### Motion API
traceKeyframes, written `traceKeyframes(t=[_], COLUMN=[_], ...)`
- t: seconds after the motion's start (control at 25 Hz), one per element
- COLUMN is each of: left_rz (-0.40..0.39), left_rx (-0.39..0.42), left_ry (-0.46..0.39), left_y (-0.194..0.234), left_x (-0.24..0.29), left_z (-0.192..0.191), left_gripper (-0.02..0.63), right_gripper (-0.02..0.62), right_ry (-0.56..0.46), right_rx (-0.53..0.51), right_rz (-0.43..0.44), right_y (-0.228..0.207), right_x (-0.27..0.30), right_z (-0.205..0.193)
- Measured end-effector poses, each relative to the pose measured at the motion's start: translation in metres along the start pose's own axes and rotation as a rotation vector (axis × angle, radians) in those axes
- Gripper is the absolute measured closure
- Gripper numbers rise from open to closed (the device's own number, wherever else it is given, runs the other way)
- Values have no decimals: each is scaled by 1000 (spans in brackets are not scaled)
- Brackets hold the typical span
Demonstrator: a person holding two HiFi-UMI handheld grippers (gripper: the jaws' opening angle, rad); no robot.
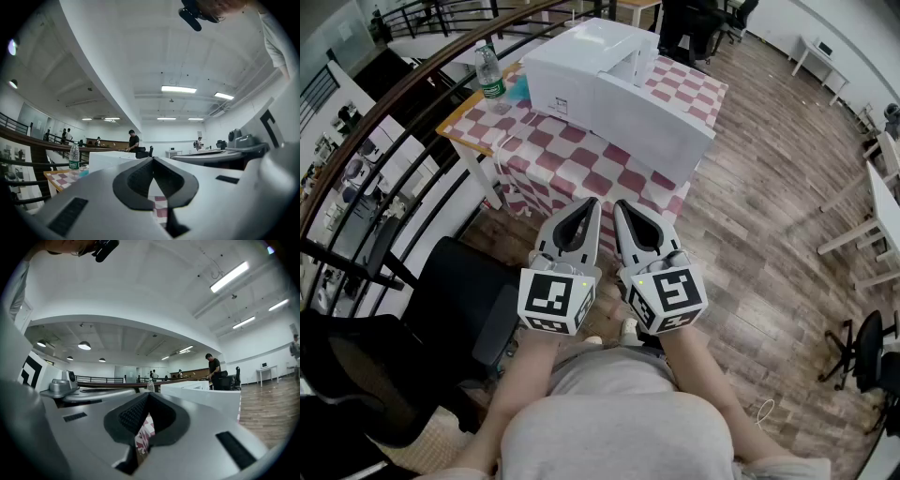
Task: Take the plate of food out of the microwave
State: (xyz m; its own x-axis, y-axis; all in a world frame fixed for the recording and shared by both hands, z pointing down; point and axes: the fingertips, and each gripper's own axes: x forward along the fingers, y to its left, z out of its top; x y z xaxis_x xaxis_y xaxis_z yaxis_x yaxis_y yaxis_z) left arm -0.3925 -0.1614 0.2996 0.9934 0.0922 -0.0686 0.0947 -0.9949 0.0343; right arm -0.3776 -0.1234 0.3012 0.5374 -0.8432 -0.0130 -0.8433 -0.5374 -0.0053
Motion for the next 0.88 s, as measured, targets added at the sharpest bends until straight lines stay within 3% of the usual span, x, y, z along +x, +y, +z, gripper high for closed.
traceKeyframes(t=[0.88], left_rz=[-101], left_rx=[-41], left_ry=[7], left_y=[-11], left_x=[-14], left_z=[-10], left_gripper=[604], right_gripper=[569], right_ry=[-41], right_rx=[12], right_rz=[-113], right_y=[12], right_x=[-23], right_z=[-3])
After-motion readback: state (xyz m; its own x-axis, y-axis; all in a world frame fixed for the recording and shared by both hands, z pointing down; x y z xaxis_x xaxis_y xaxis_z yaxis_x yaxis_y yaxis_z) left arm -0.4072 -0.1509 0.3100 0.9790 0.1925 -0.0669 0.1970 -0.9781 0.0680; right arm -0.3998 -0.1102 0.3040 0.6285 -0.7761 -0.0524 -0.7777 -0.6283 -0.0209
